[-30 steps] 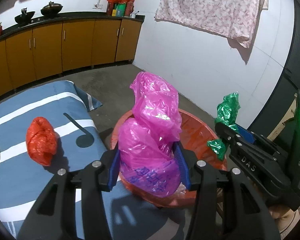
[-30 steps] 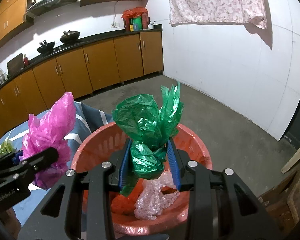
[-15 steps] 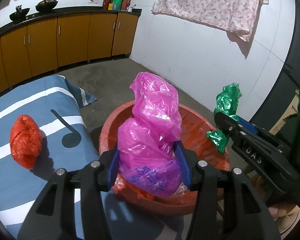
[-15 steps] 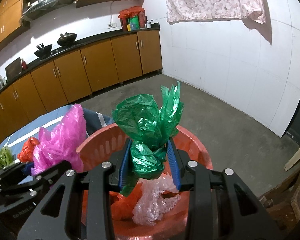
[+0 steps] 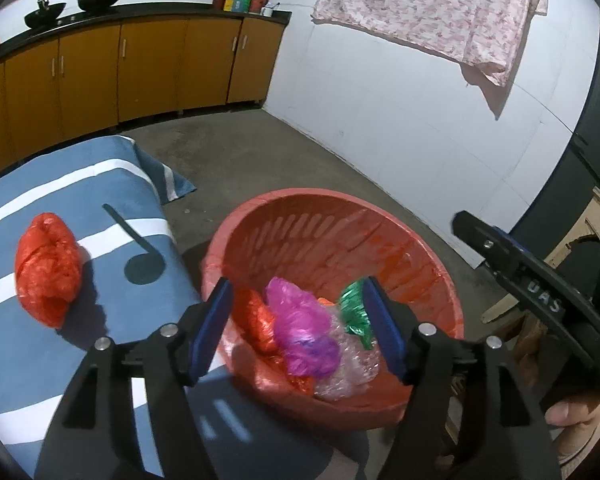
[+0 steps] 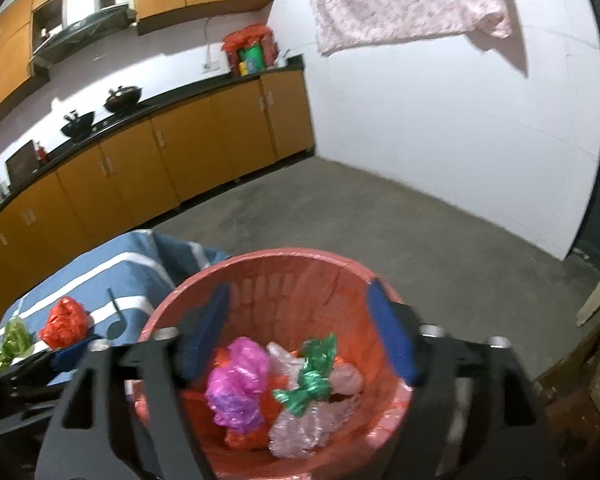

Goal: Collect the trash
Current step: 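Open both grippers to drop the pink and green bags into the basket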

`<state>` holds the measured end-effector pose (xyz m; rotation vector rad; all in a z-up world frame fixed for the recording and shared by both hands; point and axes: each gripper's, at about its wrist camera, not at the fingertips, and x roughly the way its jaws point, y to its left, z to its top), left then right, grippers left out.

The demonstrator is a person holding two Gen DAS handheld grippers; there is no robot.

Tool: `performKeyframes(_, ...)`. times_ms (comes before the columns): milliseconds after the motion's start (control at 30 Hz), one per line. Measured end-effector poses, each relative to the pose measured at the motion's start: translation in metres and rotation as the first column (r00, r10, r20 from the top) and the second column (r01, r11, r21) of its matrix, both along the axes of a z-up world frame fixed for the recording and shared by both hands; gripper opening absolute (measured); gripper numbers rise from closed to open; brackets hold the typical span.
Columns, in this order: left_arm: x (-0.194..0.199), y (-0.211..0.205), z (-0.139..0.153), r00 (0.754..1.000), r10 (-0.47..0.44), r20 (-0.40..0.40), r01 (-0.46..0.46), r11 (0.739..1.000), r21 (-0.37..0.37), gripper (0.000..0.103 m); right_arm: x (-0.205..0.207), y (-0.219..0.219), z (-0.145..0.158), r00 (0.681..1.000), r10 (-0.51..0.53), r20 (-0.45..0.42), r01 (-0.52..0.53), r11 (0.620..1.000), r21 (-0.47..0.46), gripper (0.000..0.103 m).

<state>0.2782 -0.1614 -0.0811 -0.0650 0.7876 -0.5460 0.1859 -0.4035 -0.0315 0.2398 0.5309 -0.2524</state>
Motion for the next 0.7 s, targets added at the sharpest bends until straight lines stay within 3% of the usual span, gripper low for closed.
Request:
performKeyframes(33,-0.001,0.003,0.001,1.0,0.008,0.006,-0.008,1.0,0.0,0.073,-0.005,0.001,0.002,1.0,-0.026,0.018,0.026,0.999,-0.022,0.1)
performKeyframes(67,-0.003,0.009,0.002,0.999,0.026,0.02,-0.026,1.0,0.003,0.075,-0.007,0.001,0.004,0.999,-0.042,0.033,0.044,0.998,-0.036,0.101)
performKeyframes(233,-0.011,0.031,0.008,0.994,0.091,0.058,-0.092,0.996,0.017,0.084,-0.008,0.008,0.006,0.997,-0.069,0.033,0.071,0.995,-0.07,0.101)
performKeyframes(500,-0.029,0.094,0.018,0.963,0.222,0.15,-0.235,0.969,0.074,0.092,0.001,0.046,0.009,0.998,0.057,0.029,-0.055,0.996,-0.07,0.101)
performKeyframes(700,-0.037,0.169,0.018,0.914,0.351,0.203,-0.38,0.915,0.133,0.094,0.012,0.089,0.01,0.985,0.168,0.024,-0.166,0.983,-0.078,0.101)
